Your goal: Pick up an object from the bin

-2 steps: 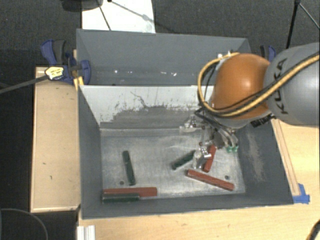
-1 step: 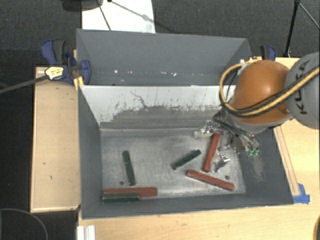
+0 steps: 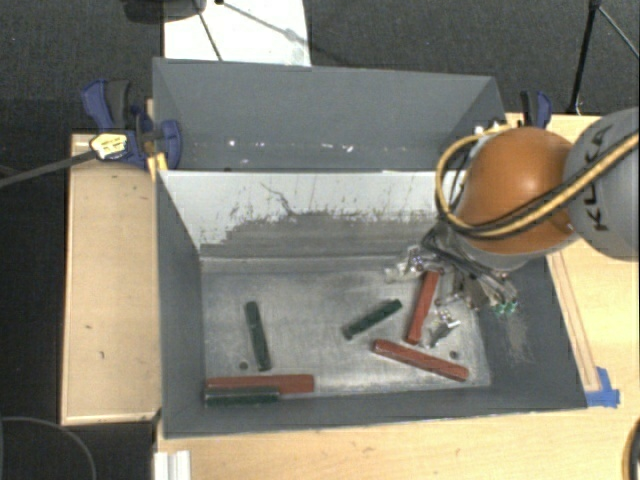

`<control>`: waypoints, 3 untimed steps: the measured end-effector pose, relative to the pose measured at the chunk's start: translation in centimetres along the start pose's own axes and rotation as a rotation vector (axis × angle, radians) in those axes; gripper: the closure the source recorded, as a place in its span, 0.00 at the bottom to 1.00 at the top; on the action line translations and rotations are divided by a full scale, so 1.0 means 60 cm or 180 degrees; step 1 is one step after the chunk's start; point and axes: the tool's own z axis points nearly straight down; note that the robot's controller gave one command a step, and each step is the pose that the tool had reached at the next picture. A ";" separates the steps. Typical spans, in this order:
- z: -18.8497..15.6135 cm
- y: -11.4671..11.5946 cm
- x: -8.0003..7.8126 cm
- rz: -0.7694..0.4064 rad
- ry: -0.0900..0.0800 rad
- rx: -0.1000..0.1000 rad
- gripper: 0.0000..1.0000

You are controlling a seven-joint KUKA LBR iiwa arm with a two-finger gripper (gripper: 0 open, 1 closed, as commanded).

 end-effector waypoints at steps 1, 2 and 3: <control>0.114 0.000 -0.044 -0.0513 -0.0018 0.0004 0.00; 0.134 -0.006 -0.069 -0.0514 -0.0095 0.0018 1.00; 0.133 -0.006 -0.067 -0.0513 -0.0102 0.0018 1.00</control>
Offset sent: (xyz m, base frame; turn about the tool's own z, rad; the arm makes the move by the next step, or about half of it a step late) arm 0.0214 0.0022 -0.0770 -0.1679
